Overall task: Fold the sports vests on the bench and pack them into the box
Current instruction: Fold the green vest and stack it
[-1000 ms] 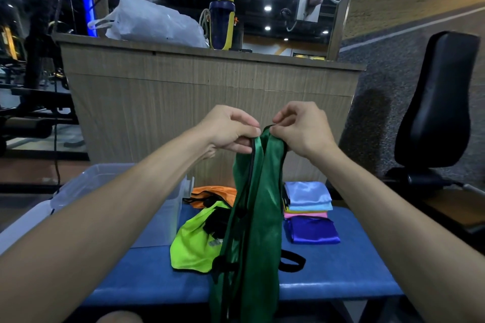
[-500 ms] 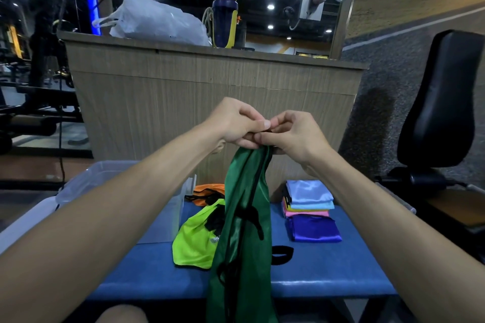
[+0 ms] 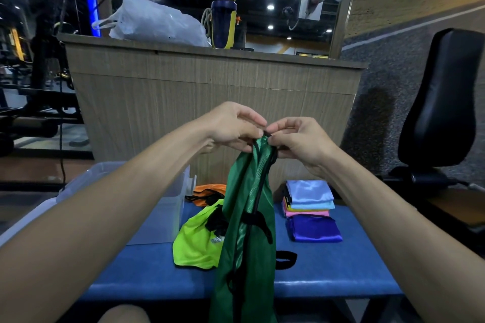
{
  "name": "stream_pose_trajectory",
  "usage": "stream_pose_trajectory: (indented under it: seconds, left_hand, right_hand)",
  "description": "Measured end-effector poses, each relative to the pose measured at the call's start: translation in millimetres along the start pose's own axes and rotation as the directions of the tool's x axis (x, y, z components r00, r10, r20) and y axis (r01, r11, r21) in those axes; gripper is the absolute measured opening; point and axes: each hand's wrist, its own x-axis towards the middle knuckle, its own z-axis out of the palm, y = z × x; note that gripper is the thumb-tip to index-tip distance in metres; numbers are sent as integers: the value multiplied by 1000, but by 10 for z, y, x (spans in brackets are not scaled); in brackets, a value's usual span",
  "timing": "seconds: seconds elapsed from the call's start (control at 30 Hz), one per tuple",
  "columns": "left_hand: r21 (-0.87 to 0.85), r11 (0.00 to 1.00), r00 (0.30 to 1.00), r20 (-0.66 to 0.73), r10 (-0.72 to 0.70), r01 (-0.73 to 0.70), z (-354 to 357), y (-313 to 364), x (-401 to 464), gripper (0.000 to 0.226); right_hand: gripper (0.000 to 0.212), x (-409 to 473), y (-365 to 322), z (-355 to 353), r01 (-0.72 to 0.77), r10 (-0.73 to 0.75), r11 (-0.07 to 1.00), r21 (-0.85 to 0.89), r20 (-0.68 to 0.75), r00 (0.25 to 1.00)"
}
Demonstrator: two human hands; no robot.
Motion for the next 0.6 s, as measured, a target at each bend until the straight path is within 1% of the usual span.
stream_pose_trajectory:
  seconds: [0.07,0.23,0.33,0.4,0.47,0.6]
  left_hand:
    - [25,1000,1000,11,-3,3,7,17,3,29]
    - [30,1000,1000,-27,-4,4,31,36,25,42]
    - [34,999,999,-35,6,-5,46,32,19,50]
    - [34,999,999,-46,24,-22,65,31,7,52]
    - [-4,999,997,-73,33,-33,75,27,1,52]
    - [-94,994,986,-163,36,-52,72,35,-9,48]
  right_hand:
    - [18,8,6,-6,-9,10,1000,23,-12,1000]
    - [19,33,6,41,-28,31,996,89,-29,999]
    - [20,61,7,83,-27,36,993,113,-77,996]
    - [21,89,16,113,-16,31,994,107,-137,990]
    - [22,125,26,132,-1,17,996,87,-194,981]
    - [21,202,39,115,13,-7,1000,22,-268,963]
